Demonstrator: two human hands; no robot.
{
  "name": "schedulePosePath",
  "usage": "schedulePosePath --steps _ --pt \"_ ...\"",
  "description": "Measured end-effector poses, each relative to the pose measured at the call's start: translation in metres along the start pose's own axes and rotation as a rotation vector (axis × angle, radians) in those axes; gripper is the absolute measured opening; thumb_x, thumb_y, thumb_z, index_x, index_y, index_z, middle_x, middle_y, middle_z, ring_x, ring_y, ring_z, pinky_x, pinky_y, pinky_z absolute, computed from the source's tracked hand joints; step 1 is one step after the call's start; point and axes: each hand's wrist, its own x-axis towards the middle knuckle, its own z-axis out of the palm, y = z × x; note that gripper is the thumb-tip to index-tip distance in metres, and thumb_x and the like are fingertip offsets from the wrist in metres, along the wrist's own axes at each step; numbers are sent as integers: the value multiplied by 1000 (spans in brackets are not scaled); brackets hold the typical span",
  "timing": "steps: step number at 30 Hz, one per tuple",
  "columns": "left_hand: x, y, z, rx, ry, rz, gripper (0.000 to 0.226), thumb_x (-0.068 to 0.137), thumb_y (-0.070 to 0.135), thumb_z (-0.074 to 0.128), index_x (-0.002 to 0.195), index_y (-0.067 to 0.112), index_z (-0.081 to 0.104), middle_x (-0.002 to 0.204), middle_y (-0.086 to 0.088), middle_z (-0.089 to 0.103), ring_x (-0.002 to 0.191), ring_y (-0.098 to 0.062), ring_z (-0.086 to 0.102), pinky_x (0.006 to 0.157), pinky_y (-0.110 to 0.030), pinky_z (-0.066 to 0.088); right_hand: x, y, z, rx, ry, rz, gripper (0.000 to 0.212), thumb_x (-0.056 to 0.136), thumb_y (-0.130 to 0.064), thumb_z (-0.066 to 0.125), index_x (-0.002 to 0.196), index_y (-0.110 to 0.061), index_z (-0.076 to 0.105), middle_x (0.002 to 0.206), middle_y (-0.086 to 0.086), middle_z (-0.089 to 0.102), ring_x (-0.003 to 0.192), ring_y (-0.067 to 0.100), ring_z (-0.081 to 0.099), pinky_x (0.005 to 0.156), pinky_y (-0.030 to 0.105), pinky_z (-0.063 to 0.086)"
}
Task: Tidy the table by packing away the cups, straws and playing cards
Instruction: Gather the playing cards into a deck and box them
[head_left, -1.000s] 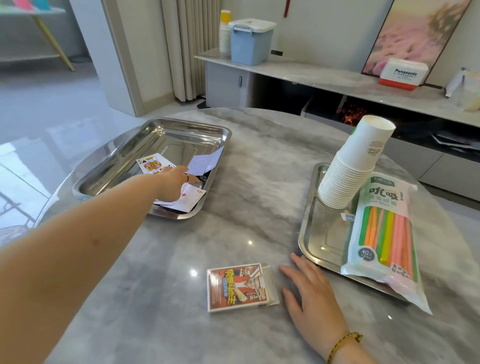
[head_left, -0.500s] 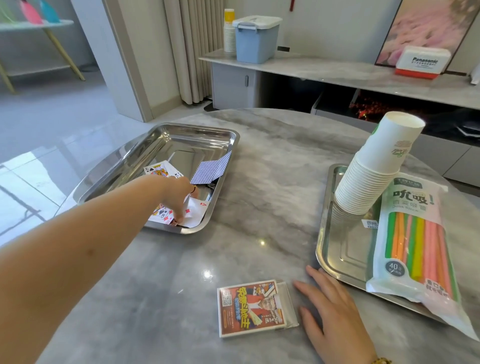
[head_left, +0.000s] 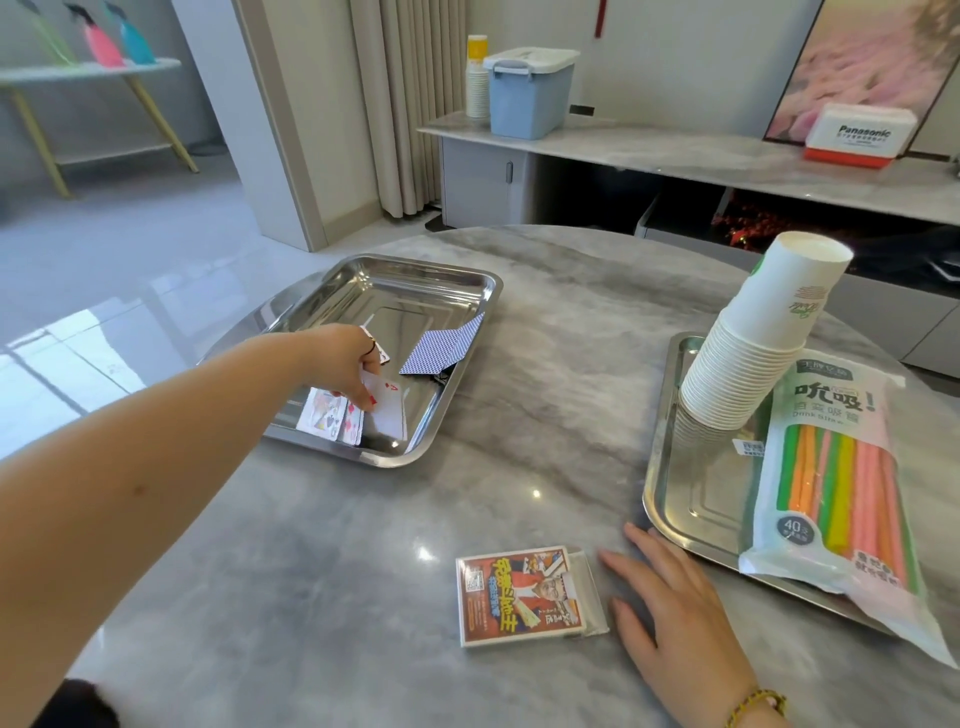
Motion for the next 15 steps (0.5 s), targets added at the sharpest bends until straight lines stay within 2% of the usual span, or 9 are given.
schedulePosePath --steps 2,5,6,8,10,12,14,15 --pt "-9 -4 -4 -41 126 -12 29 69 23 76 89 9 61 79 -1 55 77 -19 50 57 -23 37 1 1 0 -8 -22 11 43 92 -36 37 134 -39 27 151 -17 5 140 5 0 108 16 -4" --pt "-26 -2 -14 -227 298 -28 23 69 19 76 84 10 61 75 0 55 77 -18 50 68 -25 36 2 2 0 -7 -56 8 42 92 -35 38 134 -37 29 151 -16 7 140 6 2 110 16 -3" --pt "-33 1 -17 -286 340 -19 22 69 19 76 81 12 59 71 2 54 74 -18 50 66 -24 37 2 3 1 5 -62 10 42 92 -34 39 133 -36 31 150 -15 9 140 6 3 110 16 -2" --pt "-51 14 -20 -421 391 21 20 69 18 76 73 13 57 61 6 55 61 -12 55 53 -17 42 2 5 2 39 -39 0 41 91 -29 44 131 -31 37 149 -12 16 139 7 8 107 13 -1" --pt "-69 33 -16 -661 391 64 20 69 15 76 69 11 56 53 7 60 44 -3 58 40 -7 40 1 5 4 111 30 10 37 89 -22 49 126 -23 46 144 -6 31 137 9 19 104 10 4" --pt "-84 55 -5 -896 330 92 22 69 11 75 68 10 53 43 4 63 38 -2 59 38 -9 44 0 0 2 249 133 51 29 87 -13 53 116 -17 56 124 -3 51 127 14 37 99 8 16" --pt "-93 78 13 -1011 243 93 24 70 9 74 71 9 50 41 2 63 36 -4 58 38 -12 46 -3 -8 -6 435 254 84 21 85 -8 56 100 -22 61 98 -13 56 108 15 51 87 7 28" --pt "-95 89 23 -1028 203 90 24 70 9 74 73 9 50 43 0 63 36 -5 58 38 -13 47 -3 -13 -12 525 305 93 22 84 -8 57 90 -29 59 92 -18 56 99 10 54 81 4 32"
